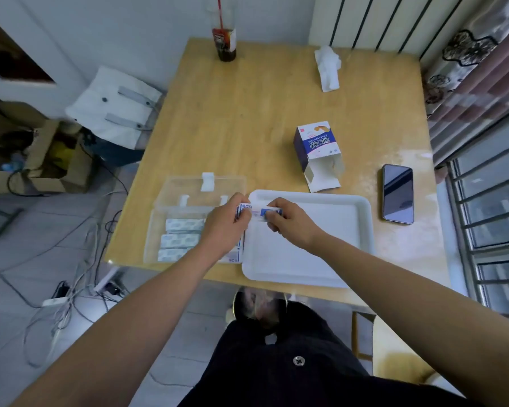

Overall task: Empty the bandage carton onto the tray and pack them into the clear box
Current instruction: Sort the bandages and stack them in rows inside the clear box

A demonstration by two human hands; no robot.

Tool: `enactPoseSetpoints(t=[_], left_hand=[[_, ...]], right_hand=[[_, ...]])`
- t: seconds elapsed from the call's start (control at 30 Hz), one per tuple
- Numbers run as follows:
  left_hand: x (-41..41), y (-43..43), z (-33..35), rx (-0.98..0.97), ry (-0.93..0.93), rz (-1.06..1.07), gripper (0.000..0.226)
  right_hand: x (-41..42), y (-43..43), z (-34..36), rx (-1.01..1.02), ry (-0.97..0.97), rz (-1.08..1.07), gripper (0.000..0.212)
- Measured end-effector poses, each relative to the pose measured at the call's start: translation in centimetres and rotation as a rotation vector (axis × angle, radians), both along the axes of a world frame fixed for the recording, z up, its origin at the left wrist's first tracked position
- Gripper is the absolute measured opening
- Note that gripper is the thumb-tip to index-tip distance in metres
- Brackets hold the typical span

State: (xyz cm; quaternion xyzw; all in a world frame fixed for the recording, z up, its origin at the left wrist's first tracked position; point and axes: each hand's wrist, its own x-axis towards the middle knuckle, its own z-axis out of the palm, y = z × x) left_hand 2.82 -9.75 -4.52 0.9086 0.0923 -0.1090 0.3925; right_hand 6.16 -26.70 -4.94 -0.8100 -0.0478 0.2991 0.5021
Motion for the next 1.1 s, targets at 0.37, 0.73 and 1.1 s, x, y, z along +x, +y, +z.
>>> enactPoseSetpoints(t=[0.37,0.73,1.1], left_hand=[[-2.3,6.7,-0.7,-0.431,0.215,0.516,0.024],[-0.9,8.2,-3.2,-0.303,0.276,0.658,0.013],[-0.2,6.0,-3.5,-0.146,0.232,0.588,0.015]], right_hand=[[-1.5,6.8,0.2,-0.057,-0.015,0.016,0.011],[-1.2,5.8,-0.9,-0.176,0.070,-0.149,0.028],[-0.9,6.1,-2.3,-0.134,0.177,-0.131,0.020]])
